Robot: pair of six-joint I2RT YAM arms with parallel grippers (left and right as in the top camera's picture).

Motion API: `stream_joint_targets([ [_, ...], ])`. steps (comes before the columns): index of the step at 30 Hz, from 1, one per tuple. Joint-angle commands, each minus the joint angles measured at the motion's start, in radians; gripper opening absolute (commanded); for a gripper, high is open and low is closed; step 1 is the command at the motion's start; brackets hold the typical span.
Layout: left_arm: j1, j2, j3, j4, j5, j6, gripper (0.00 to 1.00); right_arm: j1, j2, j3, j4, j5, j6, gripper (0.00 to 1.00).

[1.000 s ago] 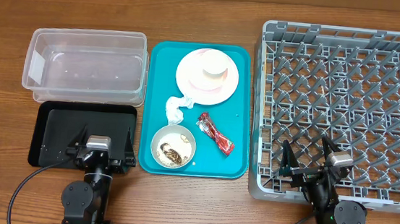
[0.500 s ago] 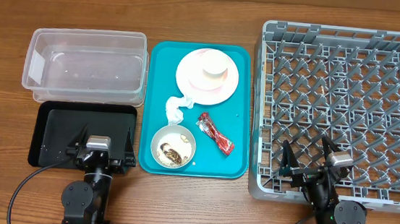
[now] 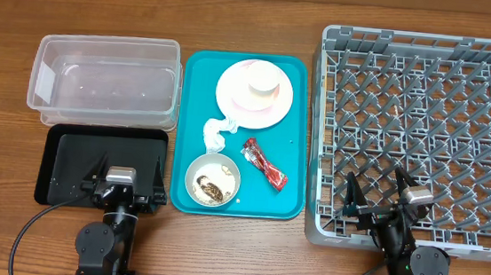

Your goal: Sort waste into correct bins and load items into the dishwasher

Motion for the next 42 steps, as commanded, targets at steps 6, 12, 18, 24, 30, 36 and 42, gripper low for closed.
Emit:
stream_joint_targets([
  [6, -0.006, -0.011, -0.006, 0.002, -0.014, -0.009, 1.00, -0.008, -0.011, -0.011, 0.005, 0.006, 0.005, 1.00],
  [12, -0.006, -0.011, -0.006, 0.002, -0.014, -0.009, 1.00, -0.008, -0.011, -0.011, 0.005, 0.006, 0.005, 1.00],
  [18, -0.006, -0.011, -0.006, 0.002, -0.014, -0.009, 1.00, -0.008, -0.011, -0.011, 0.005, 0.006, 0.005, 1.00],
  [24, -0.006, -0.011, -0.006, 0.002, -0.014, -0.010, 1.00, -0.008, -0.011, -0.011, 0.005, 0.006, 0.005, 1.00],
  [30, -0.006, -0.011, -0.006, 0.002, -0.014, -0.009, 1.00, -0.008, -0.011, -0.011, 0.005, 0.006, 0.005, 1.00],
  [36, -0.006, -0.011, -0.006, 0.002, -0.014, -0.009, 1.00, -0.008, -0.011, -0.011, 0.005, 0.006, 0.005, 1.00],
  [42, -0.006, -0.011, -0.006, 0.002, -0.014, -0.009, 1.00, -0.008, -0.011, -0.011, 0.005, 0.006, 0.005, 1.00],
])
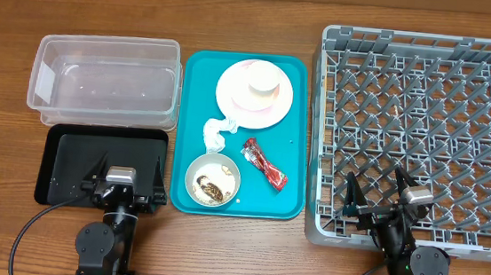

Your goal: Sort waste into correct bins and load items into the dishwasher

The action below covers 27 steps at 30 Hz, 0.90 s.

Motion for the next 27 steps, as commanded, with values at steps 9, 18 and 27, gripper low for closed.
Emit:
stream_joint_targets([
  [9, -0.006, -0.011, -0.006, 0.002, -0.014, -0.009, 1.00, -0.008, -0.012, -0.011, 0.006, 0.006, 0.005, 1.00],
  [18, -0.006, -0.011, -0.006, 0.002, -0.014, -0.009, 1.00, -0.008, -0.011, -0.011, 0.006, 0.006, 0.005, 1.00],
  [27, -0.006, -0.011, -0.006, 0.029, -0.009, -0.010, 1.00, -0.008, -0.011, -0.011, 0.006, 0.006, 0.005, 1.00],
])
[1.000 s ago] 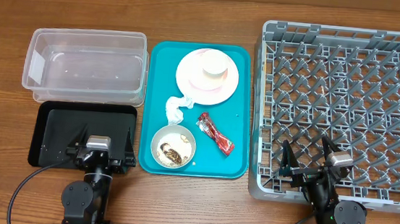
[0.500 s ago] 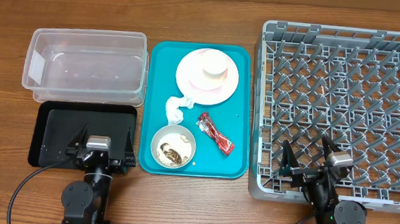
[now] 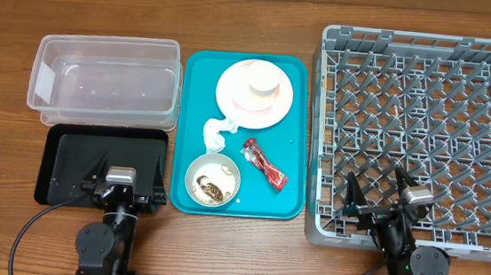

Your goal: Sort waste into correct bins and load items into the dishwasher

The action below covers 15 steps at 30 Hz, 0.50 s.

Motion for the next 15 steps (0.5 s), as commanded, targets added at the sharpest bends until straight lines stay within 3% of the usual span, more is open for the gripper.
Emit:
stream_joint_targets([
  [1, -0.006, -0.011, -0.005, 0.030, 0.004, -0.010, 1.00, -0.008, -0.011, -0.011, 0.006, 0.006, 0.005, 1.00],
  [6, -0.006, -0.011, 0.085, -0.057, 0.148, -0.019, 1.00, -0.008, -0.011, -0.011, 0.006, 0.006, 0.005, 1.00],
  [15, -0.007, 0.056, 0.500, -0.490, 0.253, -0.040, 1.00, -0.008, -0.011, -0.011, 0.006, 0.006, 0.005, 1.00],
])
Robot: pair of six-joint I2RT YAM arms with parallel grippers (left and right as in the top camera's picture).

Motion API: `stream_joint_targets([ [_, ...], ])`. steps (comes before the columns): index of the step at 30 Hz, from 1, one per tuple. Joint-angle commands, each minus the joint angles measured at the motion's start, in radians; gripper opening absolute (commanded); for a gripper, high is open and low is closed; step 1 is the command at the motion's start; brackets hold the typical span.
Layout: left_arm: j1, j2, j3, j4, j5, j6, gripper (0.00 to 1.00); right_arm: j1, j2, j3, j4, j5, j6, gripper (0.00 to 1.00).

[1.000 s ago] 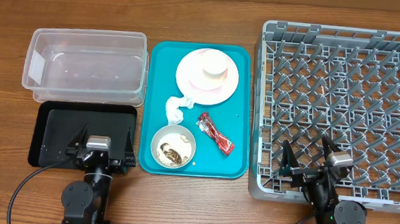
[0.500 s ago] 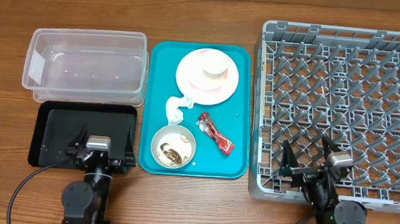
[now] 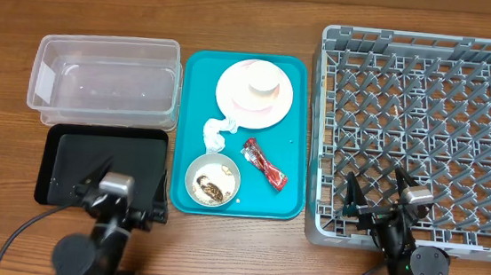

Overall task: Sort waste into correct bins and load items into the dishwasher
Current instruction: 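Reach the left gripper to the metal bowl rim and grasp it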

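On the teal tray (image 3: 295,133) lie a white plate (image 3: 236,97) carrying an upturned white cup (image 3: 263,86), a crumpled white tissue (image 3: 215,133), a red wrapper (image 3: 264,164) and a small bowl (image 3: 213,181) with food scraps. My left gripper (image 3: 126,179) hovers open over the near edge of the black bin (image 3: 75,154). Open as well, my right gripper (image 3: 375,183) sits over the near edge of the grey dishwasher rack (image 3: 424,135). Neither holds anything.
A clear plastic bin (image 3: 105,81) stands behind the black bin at the left. The rack fills the right side of the wooden table. Both arm bases sit at the table's front edge.
My left arm has shifted: its wrist now sits slightly lower and to the left, and its base looks tilted. The right arm and all items on the tray are unchanged.
Through the three earlier moments both arms stayed still, open, at the front of the table, with the plate, cup, tissue, wrapper and bowl on the tray. Only the left arm has now begun to move.
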Motion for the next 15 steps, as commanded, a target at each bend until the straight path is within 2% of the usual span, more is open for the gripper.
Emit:
stream_joint_targets([
  [1, -0.007, 0.069, 0.188, -0.118, 0.092, -0.016, 1.00, -0.008, -0.011, -0.011, 0.006, 0.006, 0.005, 1.00],
  [6, -0.007, 0.240, 0.394, -0.272, 0.205, -0.015, 1.00, -0.008, -0.011, -0.011, 0.006, 0.006, 0.005, 1.00],
  [15, -0.007, 0.614, 0.636, -0.493, 0.425, -0.017, 1.00, -0.008, -0.011, -0.011, 0.006, 0.006, 0.005, 1.00],
])
